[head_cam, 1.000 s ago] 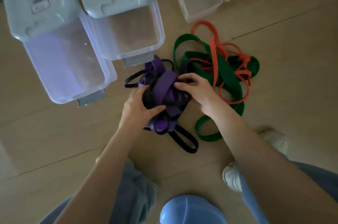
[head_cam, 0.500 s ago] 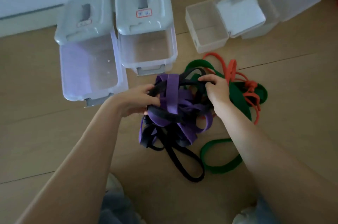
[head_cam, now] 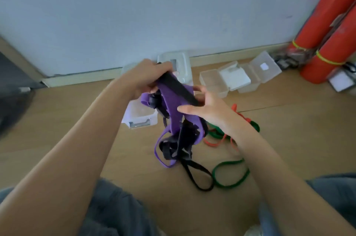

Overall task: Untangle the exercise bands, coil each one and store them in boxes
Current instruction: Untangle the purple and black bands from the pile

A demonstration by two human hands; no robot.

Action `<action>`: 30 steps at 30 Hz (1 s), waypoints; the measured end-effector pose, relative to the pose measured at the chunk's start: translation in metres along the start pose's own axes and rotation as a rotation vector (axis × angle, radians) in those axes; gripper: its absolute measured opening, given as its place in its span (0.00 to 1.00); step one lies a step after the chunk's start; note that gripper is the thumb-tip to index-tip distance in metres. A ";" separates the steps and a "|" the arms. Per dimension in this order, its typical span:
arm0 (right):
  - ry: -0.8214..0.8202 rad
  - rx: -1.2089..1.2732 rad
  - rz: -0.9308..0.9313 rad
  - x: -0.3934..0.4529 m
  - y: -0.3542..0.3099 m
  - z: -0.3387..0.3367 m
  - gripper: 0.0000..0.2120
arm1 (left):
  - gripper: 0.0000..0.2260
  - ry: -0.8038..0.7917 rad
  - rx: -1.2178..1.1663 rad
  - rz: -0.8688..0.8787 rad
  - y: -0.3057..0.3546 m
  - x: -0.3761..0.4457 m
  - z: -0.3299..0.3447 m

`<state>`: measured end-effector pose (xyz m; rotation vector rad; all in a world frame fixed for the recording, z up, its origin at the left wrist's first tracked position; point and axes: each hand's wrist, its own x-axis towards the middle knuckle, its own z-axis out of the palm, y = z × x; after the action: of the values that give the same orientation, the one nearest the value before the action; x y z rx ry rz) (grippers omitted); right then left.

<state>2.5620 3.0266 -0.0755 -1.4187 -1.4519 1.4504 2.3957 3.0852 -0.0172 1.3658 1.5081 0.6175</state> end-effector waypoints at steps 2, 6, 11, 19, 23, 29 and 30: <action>0.111 -0.156 -0.097 -0.012 -0.034 -0.004 0.22 | 0.18 0.003 0.052 0.038 0.014 -0.021 -0.018; -0.061 -0.217 -0.135 -0.041 -0.087 -0.041 0.09 | 0.35 0.086 0.339 0.046 0.006 -0.056 -0.055; 0.003 -0.002 0.045 -0.054 -0.080 -0.051 0.07 | 0.19 0.026 0.639 0.014 -0.041 -0.063 -0.045; -0.243 0.182 -0.030 -0.046 -0.072 -0.027 0.15 | 0.24 -0.486 0.266 0.230 -0.049 -0.048 0.026; -0.057 -0.169 -0.134 -0.039 -0.071 -0.050 0.13 | 0.04 -0.311 0.088 0.240 -0.043 -0.040 0.016; 0.056 -0.532 -0.125 -0.037 -0.064 -0.070 0.13 | 0.04 -0.051 0.078 0.364 -0.005 -0.052 -0.024; 0.042 -0.708 -0.123 -0.036 -0.061 -0.070 0.12 | 0.07 -0.049 0.039 0.383 0.001 -0.057 -0.028</action>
<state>2.6209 3.0226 0.0050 -1.6988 -2.1010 0.8440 2.3651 3.0381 0.0127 1.7049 1.2328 0.7870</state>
